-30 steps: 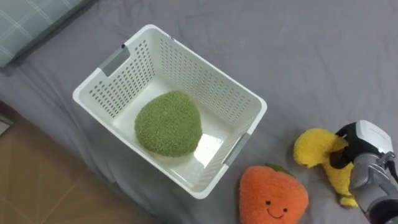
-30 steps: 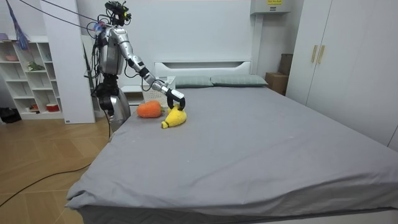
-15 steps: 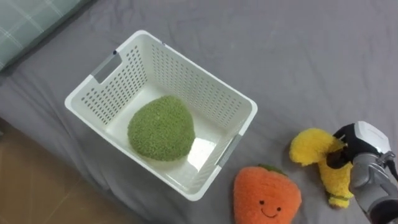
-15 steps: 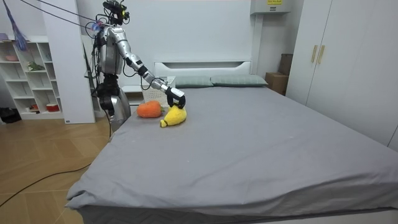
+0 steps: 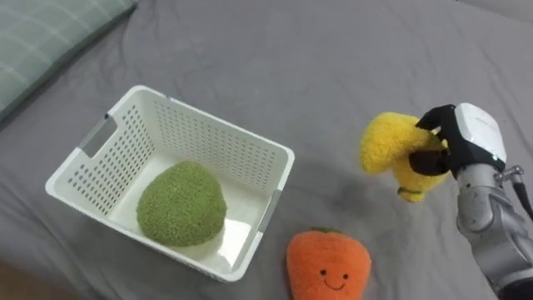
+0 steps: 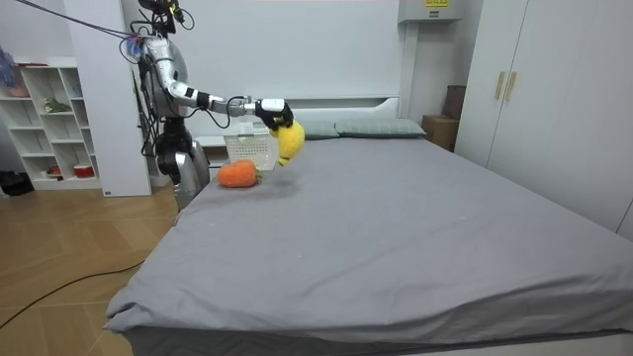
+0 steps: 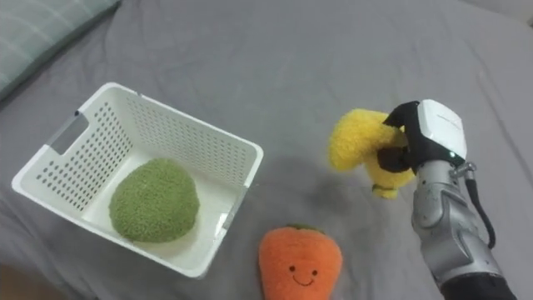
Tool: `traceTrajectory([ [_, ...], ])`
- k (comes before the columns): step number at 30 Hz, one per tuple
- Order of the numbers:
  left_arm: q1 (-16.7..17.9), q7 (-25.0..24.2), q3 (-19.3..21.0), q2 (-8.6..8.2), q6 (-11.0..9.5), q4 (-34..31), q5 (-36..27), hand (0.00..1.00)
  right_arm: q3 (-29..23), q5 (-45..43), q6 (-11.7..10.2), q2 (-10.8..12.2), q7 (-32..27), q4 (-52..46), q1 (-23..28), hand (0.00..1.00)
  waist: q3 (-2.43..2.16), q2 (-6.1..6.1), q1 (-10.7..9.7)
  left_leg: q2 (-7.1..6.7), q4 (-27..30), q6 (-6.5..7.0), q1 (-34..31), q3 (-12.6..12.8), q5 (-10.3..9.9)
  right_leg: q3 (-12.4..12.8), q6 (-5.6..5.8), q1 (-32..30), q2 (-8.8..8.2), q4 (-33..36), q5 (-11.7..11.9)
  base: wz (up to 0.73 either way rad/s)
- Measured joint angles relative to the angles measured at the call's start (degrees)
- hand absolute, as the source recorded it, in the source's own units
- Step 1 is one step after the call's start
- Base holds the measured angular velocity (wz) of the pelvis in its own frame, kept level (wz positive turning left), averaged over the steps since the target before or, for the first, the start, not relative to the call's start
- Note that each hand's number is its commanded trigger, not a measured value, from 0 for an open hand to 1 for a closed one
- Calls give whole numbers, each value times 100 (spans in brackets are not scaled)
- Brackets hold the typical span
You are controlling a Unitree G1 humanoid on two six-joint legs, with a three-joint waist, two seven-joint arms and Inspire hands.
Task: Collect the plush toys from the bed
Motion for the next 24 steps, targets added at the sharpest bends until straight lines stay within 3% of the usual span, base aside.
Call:
traceTrajectory([
  [6,-65,6,39,-174,131,45,71,0,-39,-24,31,14,244,-1074,153,100,-9,-3,-19,2,-21,-6,136,39,4,123,-6,108,14,20,1,-3],
  [17,-191,18,39,-342,125,168,71,0,-38,-28,37,124,1044,-2619,328,100,48,34,23,2,-47,-1,309,86,2,260,-3,200,24,52,0,-5],
  [24,-290,5,31,-389,128,152,476,0,-15,-29,242,402,1515,-3482,320,100,58,21,68,14,-134,8,350,212,-6,381,7,153,34,90,-8,-10],
])
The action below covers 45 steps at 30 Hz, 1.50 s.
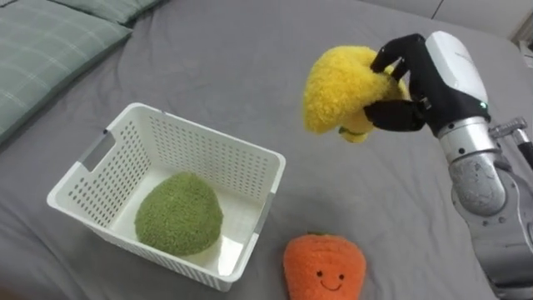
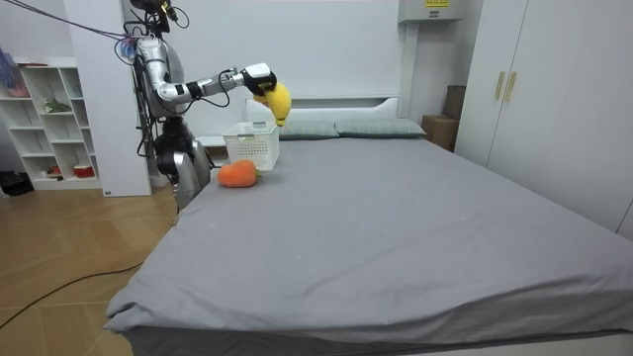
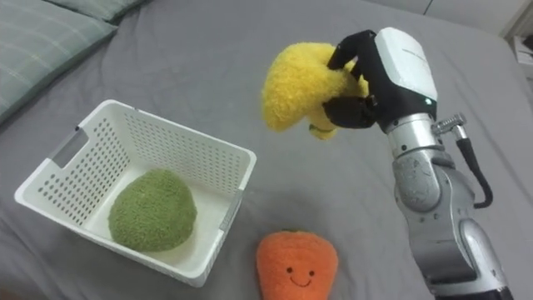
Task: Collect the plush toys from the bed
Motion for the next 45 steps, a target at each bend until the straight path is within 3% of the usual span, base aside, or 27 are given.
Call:
traceTrajectory([
  [2,-77,11,-11,2,-3,20,35,0,51,24,3,28,61,-164,-8,100,0,-5,53,0,-4,6,24,18,-4,16,0,2,0,4,0,-4],
  [7,-195,162,-31,-6,-38,25,47,0,248,9,6,379,179,-221,-186,100,1,-3,144,-5,-4,10,12,7,-6,15,3,11,-6,5,-1,0],
  [14,-293,199,-27,0,-25,109,101,0,560,10,120,581,655,-319,-325,100,-2,2,320,-5,2,12,14,-18,-7,14,5,2,-5,4,-2,2],
  [18,-359,172,-54,-4,1,178,195,0,933,-41,170,823,810,-474,-590,100,-2,12,427,-4,3,11,1,-21,-7,12,5,6,0,-8,-2,0],
  [25,-423,137,-153,14,7,235,269,0,1528,57,167,1125,1081,-503,-613,99,-11,22,609,-18,12,13,-15,-150,-5,-135,6,24,-18,-8,-3,9],
  [26,-419,135,-152,20,9,255,270,0,1555,83,166,1129,1086,-503,-616,68,-10,23,618,-19,12,13,-15,-159,-5,-139,6,27,-19,-8,-3,8],
  [27,-420,123,-153,26,12,287,268,0,1609,138,163,1130,1100,-497,-618,53,-7,28,627,-20,13,13,-13,-169,-5,-140,6,38,-18,-17,-3,5],
  [28,-438,99,-153,28,10,338,280,0,1677,177,163,1140,1135,-481,-617,0,-2,35,642,-21,13,13,-6,-174,-5,-144,6,64,-16,-49,-3,3],
  [34,-683,-57,-159,15,-13,456,317,0,2080,318,147,1152,1296,-475,-614,0,48,110,737,-24,9,8,-38,-219,-5,-201,12,103,-13,-101,-3,3],
  [45,-758,-76,-163,15,-18,443,310,0,2180,331,108,1214,1341,-106,-609,0,30,84,755,-30,12,9,-58,-316,-5,-275,13,93,-14,-104,-3,5],
])
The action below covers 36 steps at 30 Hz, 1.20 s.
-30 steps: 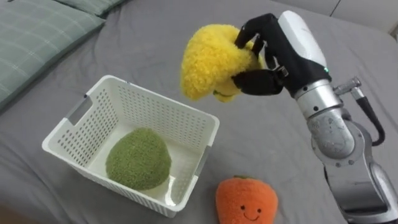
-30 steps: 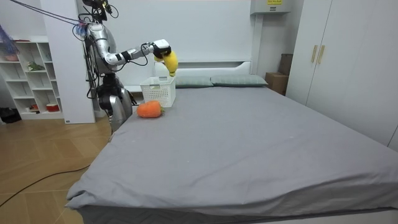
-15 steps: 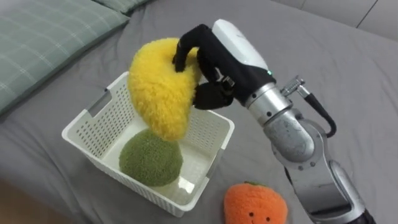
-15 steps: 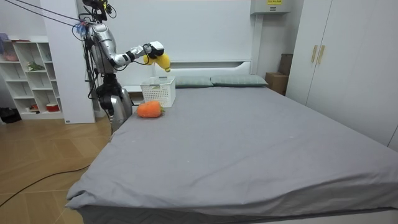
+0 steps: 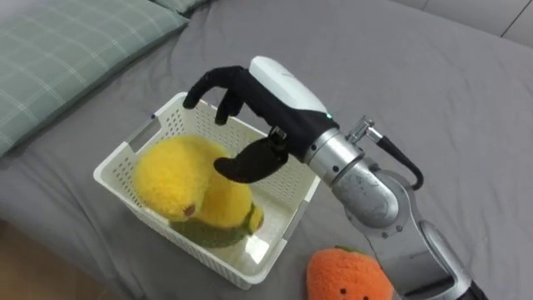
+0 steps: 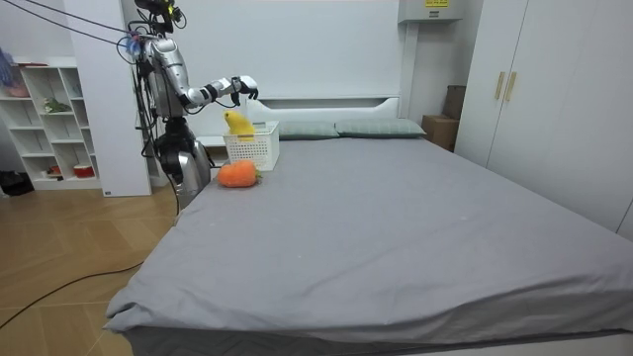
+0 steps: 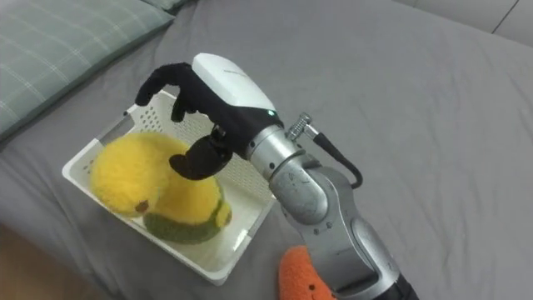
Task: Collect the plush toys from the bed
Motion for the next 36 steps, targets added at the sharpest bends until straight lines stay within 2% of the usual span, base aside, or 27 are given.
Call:
traceTrajectory([
  [8,-14,-1,7,-8,0,-48,8,0,0,5,2,-35,-1,82,192,0,-30,-43,-3,-1,0,0,-20,0,-1,-1,0,0,0,1,0,0],
  [12,-14,-1,4,-5,-1,-97,7,0,2,2,2,-36,0,83,302,0,-69,-101,2,-1,0,0,-16,1,0,0,0,0,0,1,0,0],
  [17,-16,-8,4,-4,-7,-140,10,0,6,-3,2,-96,0,82,327,0,-89,-132,-3,-1,0,0,-11,2,0,5,0,6,-1,1,0,0],
  [29,36,-13,18,101,-6,-126,11,0,-1,19,2,-136,0,81,329,0,-64,-143,-37,-2,2,0,-14,0,-1,15,0,10,0,4,0,0],
  [35,66,-1,17,99,-26,-126,4,0,-197,59,-24,-131,-108,75,515,0,-49,-123,-95,-4,2,0,-1,11,-1,176,0,16,9,4,0,0],
  [36,85,5,17,99,-39,-122,8,0,-203,61,-28,-143,-120,75,517,0,-44,-115,-163,-4,2,0,1,13,0,177,1,15,9,5,0,0],
])
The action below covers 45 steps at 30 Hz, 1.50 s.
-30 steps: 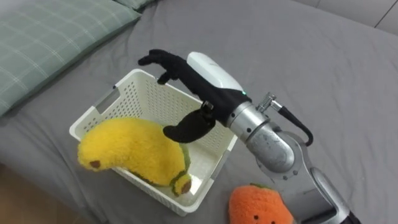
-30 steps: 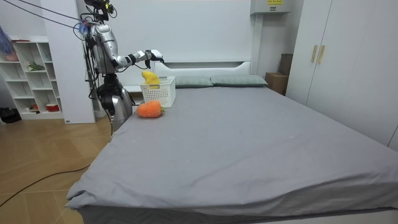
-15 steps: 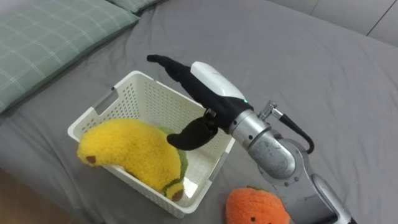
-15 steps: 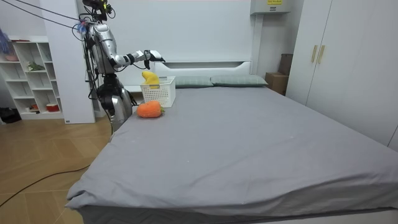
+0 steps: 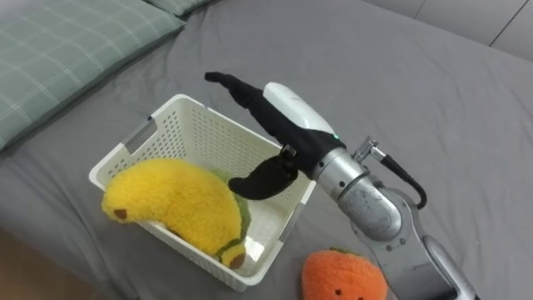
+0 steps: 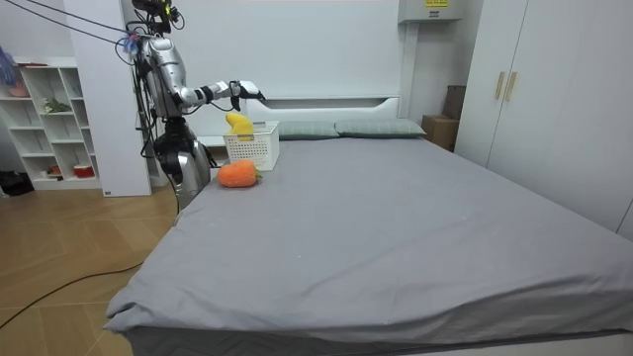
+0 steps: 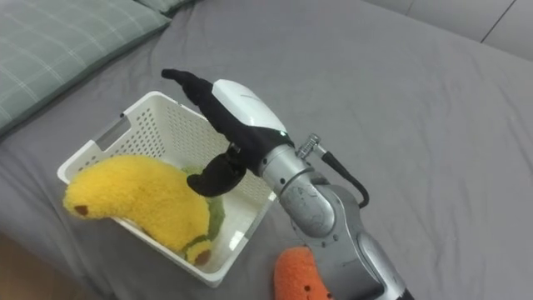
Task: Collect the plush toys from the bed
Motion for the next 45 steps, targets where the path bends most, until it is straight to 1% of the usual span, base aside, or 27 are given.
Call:
traceTrajectory([
  [3,41,10,4,0,-50,58,-1,0,-172,-6,-95,-11,-19,0,115,0,25,35,-37,4,-4,0,61,33,-1,2,0,22,-1,1,0,-5],
  [6,100,19,22,0,-51,64,-2,0,-333,21,-96,-63,-121,1,300,0,41,59,-93,3,-4,1,64,52,-2,13,0,20,-3,3,0,-2],
  [9,161,19,68,0,-50,66,-2,0,-435,145,-96,-174,-186,1,391,0,48,69,-169,5,-2,1,62,64,-2,15,0,15,-3,4,0,-2],
  [12,158,8,82,-15,-50,67,-3,0,-522,151,-96,-235,-215,1,437,0,49,71,-193,13,-5,-4,77,130,-5,92,1,2,5,5,0,-11],
  [14,151,0,103,-30,-51,64,-1,0,-628,141,-96,-235,-229,1,449,0,48,70,-205,14,-5,-3,84,158,-7,128,0,-1,6,5,0,-7],
  [17,162,-3,122,-56,-51,57,-10,0,-793,185,-97,-218,-328,3,537,0,44,72,-287,12,-3,-1,90,161,-7,131,1,2,2,15,1,0],
  [19,197,0,122,-59,-48,57,-19,0,-884,456,-95,-218,-419,17,659,0,36,70,-328,11,-2,0,95,162,-6,133,2,6,1,16,1,0],
  [23,273,60,123,-77,-41,59,-10,0,-894,765,-91,-234,-522,59,792,0,25,77,-418,13,-2,0,98,168,-6,137,1,6,3,14,1,0],
  [24,291,81,129,-94,-18,66,-6,0,-901,809,-92,-234,-559,87,840,0,19,83,-469,13,-2,-1,102,169,-6,138,1,11,2,13,1,0],
  [26,302,105,159,-127,35,74,-3,0,-985,808,-93,-218,-587,164,982,0,12,93,-478,12,-2,0,112,174,-6,139,1,23,0,14,1,0],
  [29,350,108,344,-177,45,71,1,0,-1199,814,-93,-202,-641,465,1104,0,13,107,-493,16,-3,0,111,226,-7,189,3,30,1,12,1,-8],
  [33,381,110,512,-186,43,74,-7,0,-1437,830,-101,-202,-941,1036,1301,0,6,117,-532,19,-2,0,110,244,-7,199,5,32,1,12,3,-3],
  [38,381,122,515,-188,33,73,-4,0,-1493,1117,-115,-200,-1122,1726,1393,0,-35,131,-625,17,-1,0,128,238,-7,152,6,54,-4,13,3,0],
  [40,378,130,514,-190,31,72,-4,0,-1493,1176,-120,-201,-1182,1840,1487,0,-22,168,-642,18,-2,-1,171,239,-7,152,6,89,-3,10,3,0],
  [41,378,140,514,-191,31,70,-4,0,-1493,1184,-130,-200,-1207,1867,1517,0,-23,176,-650,18,-1,-1,172,239,-7,152,6,89,-3,10,3,0],
  [42,377,185,514,-199,31,68,-6,0,-1491,1180,-212,-197,-1258,2024,1546,0,-28,174,-654,18,-1,-1,176,239,-7,152,6,90,-2,10,3,0],
  [45,383,220,512,-224,30,68,-8,0,-1490,1170,-215,-181,-1281,2477,1557,0,-31,168,-657,15,-1,0,174,239,-7,154,6,90,-6,14,3,0],
])
